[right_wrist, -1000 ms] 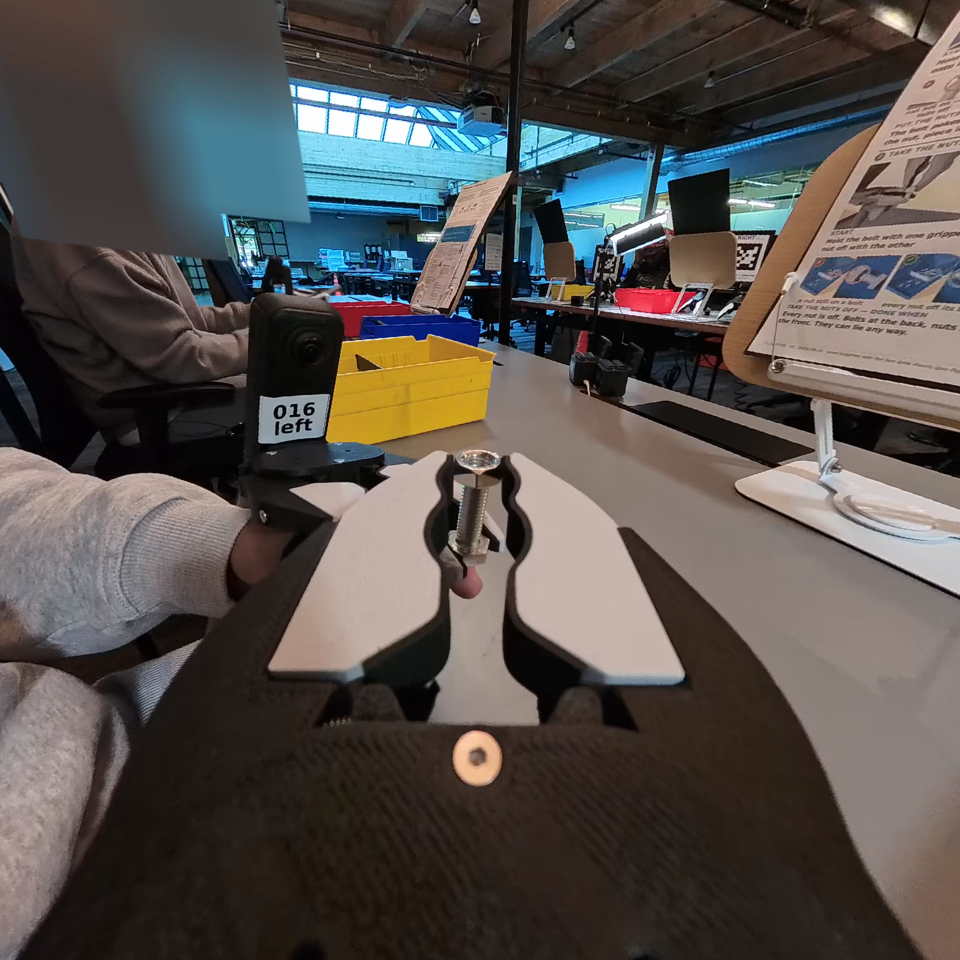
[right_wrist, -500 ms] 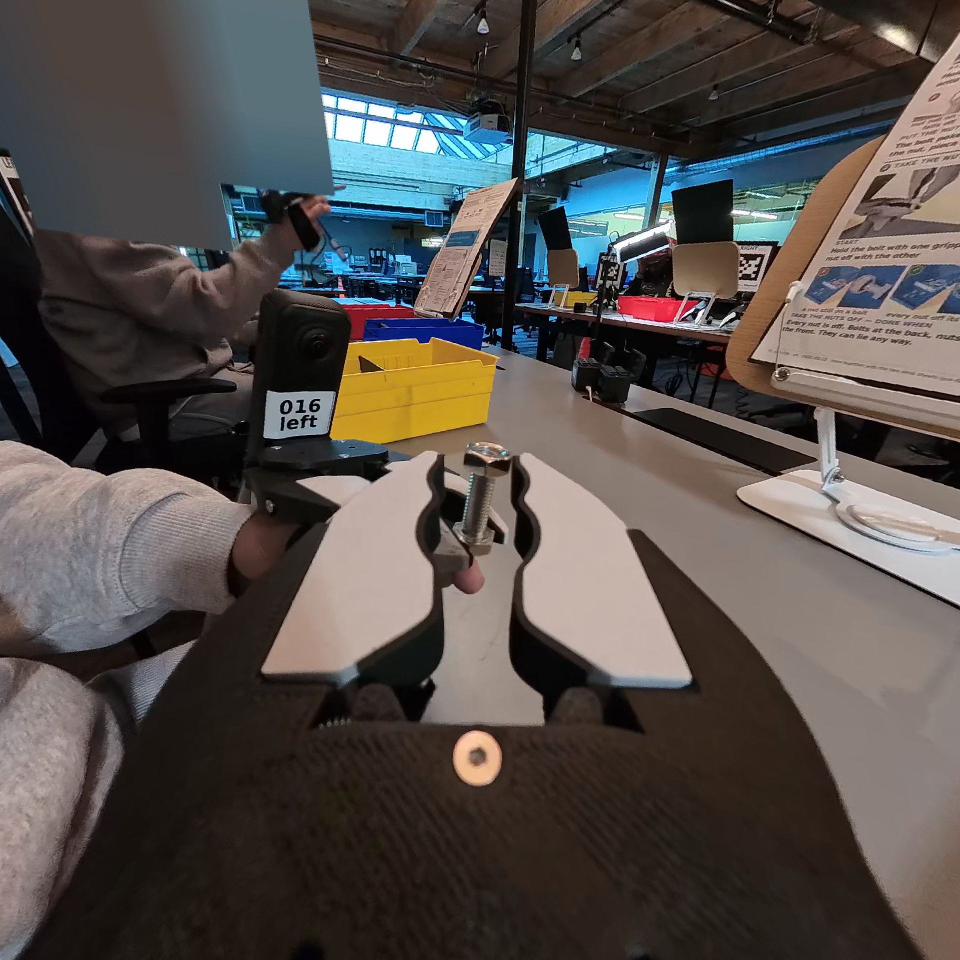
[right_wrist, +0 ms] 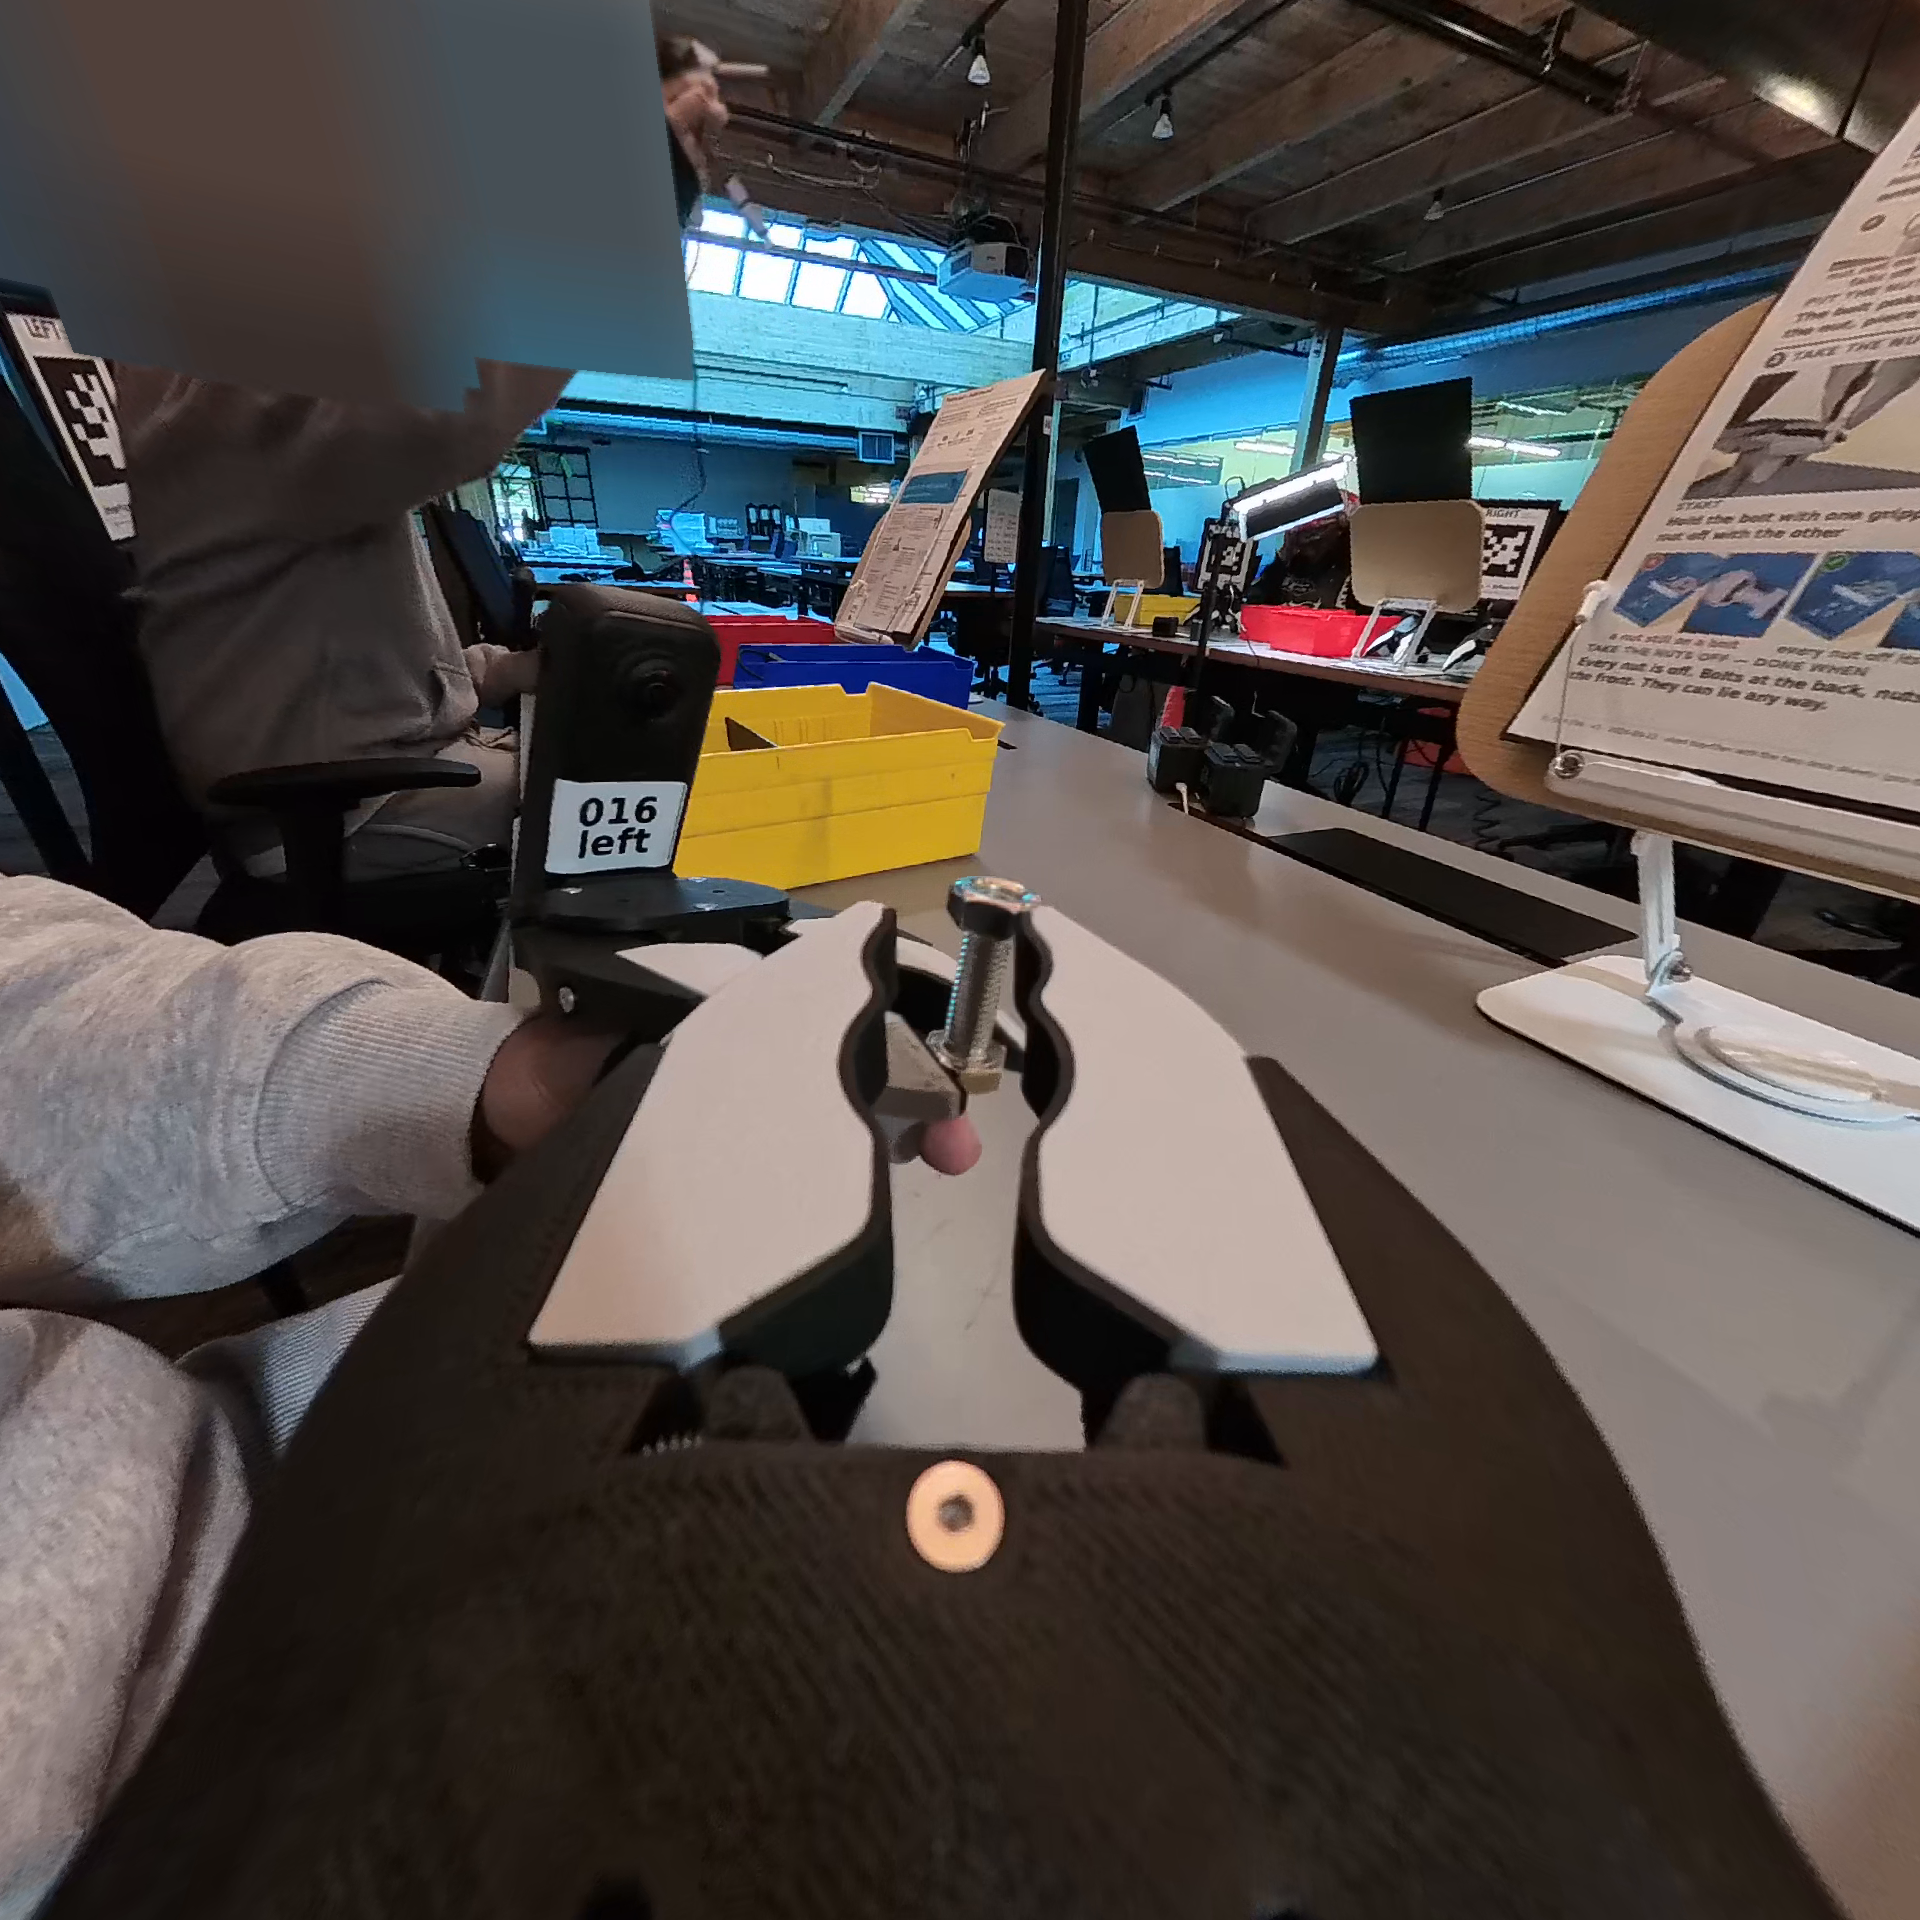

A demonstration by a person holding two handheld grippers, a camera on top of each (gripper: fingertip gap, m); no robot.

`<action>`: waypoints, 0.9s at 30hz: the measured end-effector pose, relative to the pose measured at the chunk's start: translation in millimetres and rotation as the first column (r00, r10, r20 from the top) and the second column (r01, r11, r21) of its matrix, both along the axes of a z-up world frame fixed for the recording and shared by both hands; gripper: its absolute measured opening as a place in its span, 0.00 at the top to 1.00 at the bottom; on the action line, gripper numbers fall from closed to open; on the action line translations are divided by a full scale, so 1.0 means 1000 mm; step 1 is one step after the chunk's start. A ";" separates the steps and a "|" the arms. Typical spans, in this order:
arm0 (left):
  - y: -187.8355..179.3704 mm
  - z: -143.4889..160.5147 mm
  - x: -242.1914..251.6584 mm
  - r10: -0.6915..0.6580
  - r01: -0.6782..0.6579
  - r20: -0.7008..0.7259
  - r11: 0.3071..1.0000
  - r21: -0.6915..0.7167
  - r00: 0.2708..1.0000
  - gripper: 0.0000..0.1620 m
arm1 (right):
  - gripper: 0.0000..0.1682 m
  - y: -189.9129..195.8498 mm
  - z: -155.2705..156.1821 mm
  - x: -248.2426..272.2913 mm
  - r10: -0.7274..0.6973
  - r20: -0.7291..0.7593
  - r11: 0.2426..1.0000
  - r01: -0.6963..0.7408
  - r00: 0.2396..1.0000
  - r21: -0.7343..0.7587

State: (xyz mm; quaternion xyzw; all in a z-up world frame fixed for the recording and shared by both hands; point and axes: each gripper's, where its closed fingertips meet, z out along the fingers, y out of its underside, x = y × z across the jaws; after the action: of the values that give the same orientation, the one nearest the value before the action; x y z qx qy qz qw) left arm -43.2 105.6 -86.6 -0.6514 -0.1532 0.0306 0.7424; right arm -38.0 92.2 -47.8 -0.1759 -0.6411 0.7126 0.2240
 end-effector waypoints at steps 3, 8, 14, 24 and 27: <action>-0.002 0.000 -0.002 0.008 -0.008 0.004 1.000 0.002 1.000 0.88 | 0.91 0.000 0.002 0.003 0.001 -0.019 1.000 -0.001 1.000 0.002; -0.001 0.000 -0.002 0.006 -0.006 0.000 1.000 -0.002 1.000 0.88 | 0.86 0.003 0.004 0.000 -0.027 -0.033 1.000 0.026 0.999 -0.009; 0.000 -0.001 0.000 0.001 -0.001 -0.010 1.000 -0.012 1.000 0.88 | 0.85 0.002 0.003 -0.001 -0.037 -0.046 0.999 0.037 0.998 -0.002; -0.001 0.000 -0.001 0.005 -0.005 -0.009 1.000 -0.007 1.000 0.88 | 0.85 0.000 0.000 -0.002 -0.039 -0.041 0.999 0.040 0.998 0.015; -0.001 0.000 -0.001 0.006 -0.006 -0.008 1.000 -0.008 1.000 0.88 | 0.87 -0.002 -0.001 -0.001 -0.029 -0.036 0.999 0.030 0.999 0.019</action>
State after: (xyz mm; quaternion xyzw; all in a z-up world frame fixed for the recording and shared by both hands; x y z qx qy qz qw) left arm -44.4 104.6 -87.1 -0.6539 -0.1518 0.0361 0.7403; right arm -39.0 90.3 -48.8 -0.1702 -0.6414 0.7060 0.2476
